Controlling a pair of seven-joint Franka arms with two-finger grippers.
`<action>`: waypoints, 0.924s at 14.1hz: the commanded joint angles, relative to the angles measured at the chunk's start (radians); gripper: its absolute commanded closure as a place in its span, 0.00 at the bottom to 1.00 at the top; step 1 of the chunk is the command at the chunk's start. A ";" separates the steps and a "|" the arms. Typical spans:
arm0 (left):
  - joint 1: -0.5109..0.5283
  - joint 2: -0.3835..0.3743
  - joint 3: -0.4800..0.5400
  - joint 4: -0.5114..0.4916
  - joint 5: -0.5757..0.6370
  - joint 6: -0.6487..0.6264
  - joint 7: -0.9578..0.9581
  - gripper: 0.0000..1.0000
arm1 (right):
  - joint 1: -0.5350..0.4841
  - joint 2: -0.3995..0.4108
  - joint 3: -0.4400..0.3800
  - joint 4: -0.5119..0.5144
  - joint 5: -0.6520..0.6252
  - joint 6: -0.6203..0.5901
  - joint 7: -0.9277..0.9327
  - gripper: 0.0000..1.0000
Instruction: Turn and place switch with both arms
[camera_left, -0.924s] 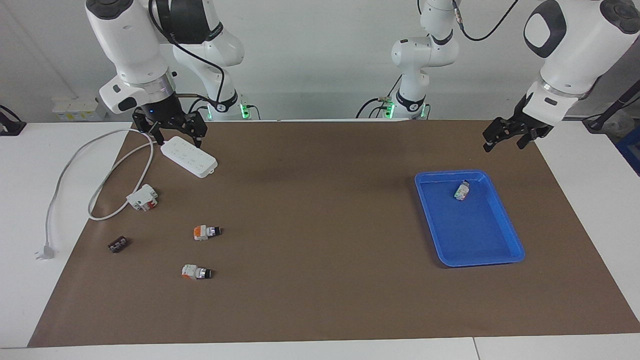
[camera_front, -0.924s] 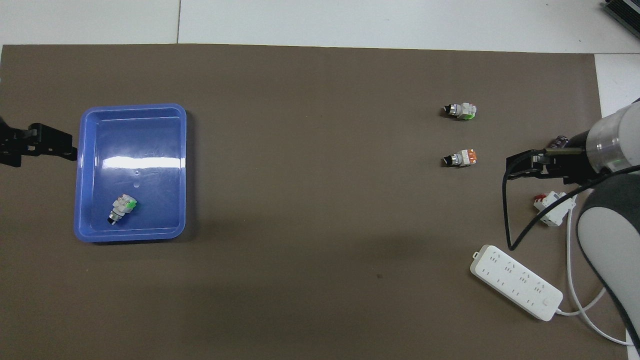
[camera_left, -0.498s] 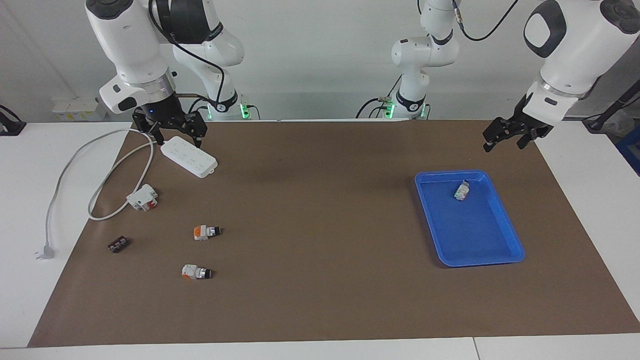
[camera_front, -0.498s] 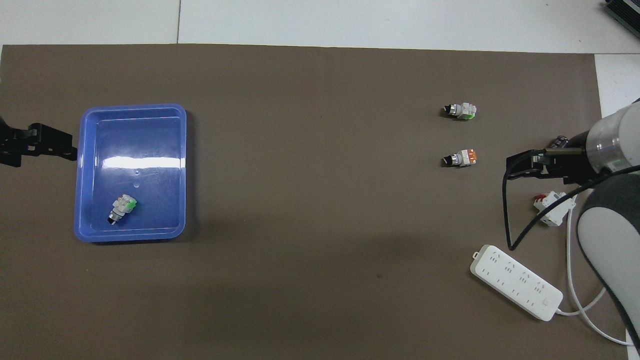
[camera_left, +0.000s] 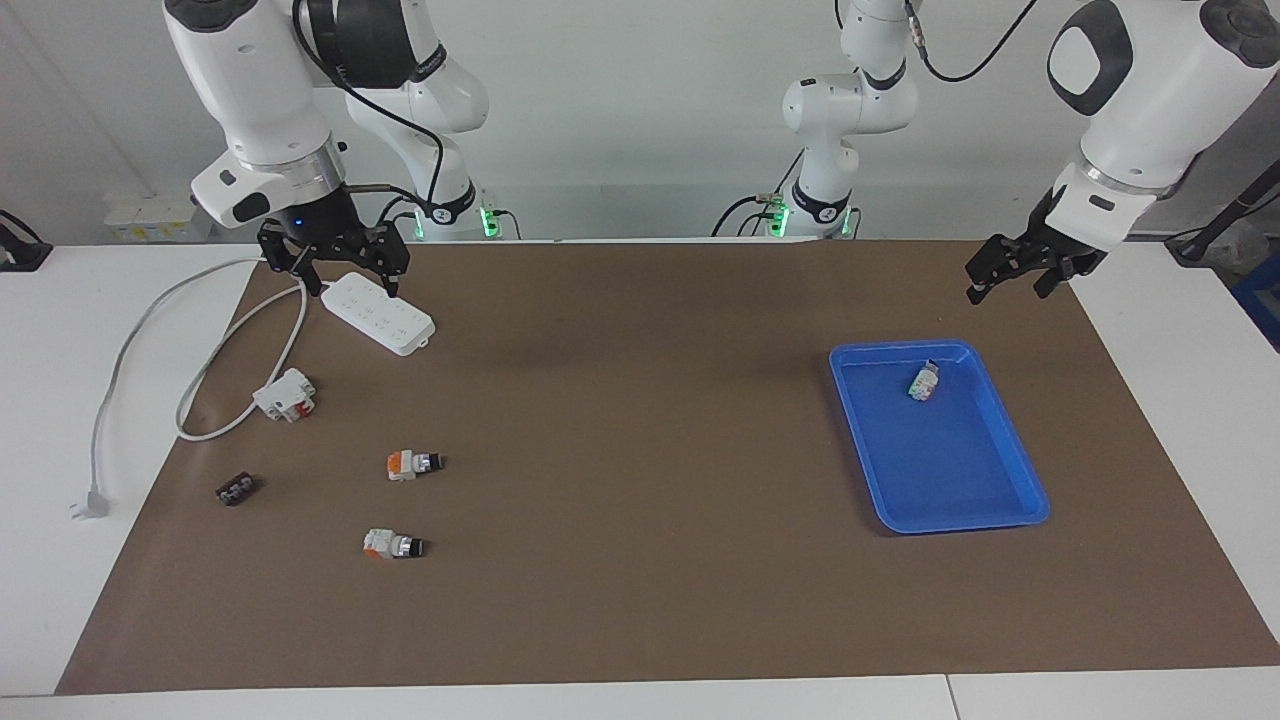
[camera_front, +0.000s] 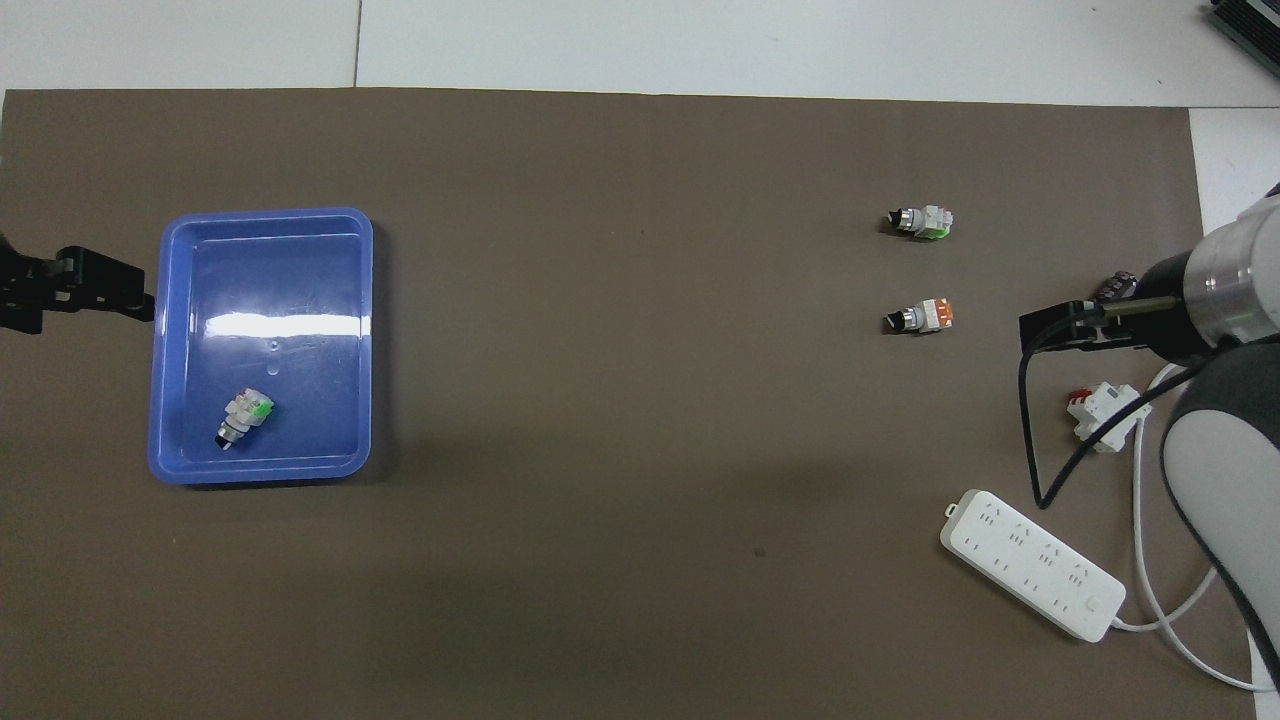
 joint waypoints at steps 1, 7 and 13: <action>0.006 -0.030 -0.007 -0.037 0.013 0.023 0.003 0.00 | -0.023 0.017 0.011 -0.003 0.007 0.032 -0.151 0.01; 0.006 -0.030 -0.007 -0.037 0.013 0.023 0.001 0.00 | -0.020 0.173 0.015 0.104 0.001 0.067 -0.484 0.00; 0.006 -0.030 -0.007 -0.037 0.013 0.023 0.001 0.00 | -0.037 0.336 0.015 0.241 -0.013 0.083 -0.995 0.01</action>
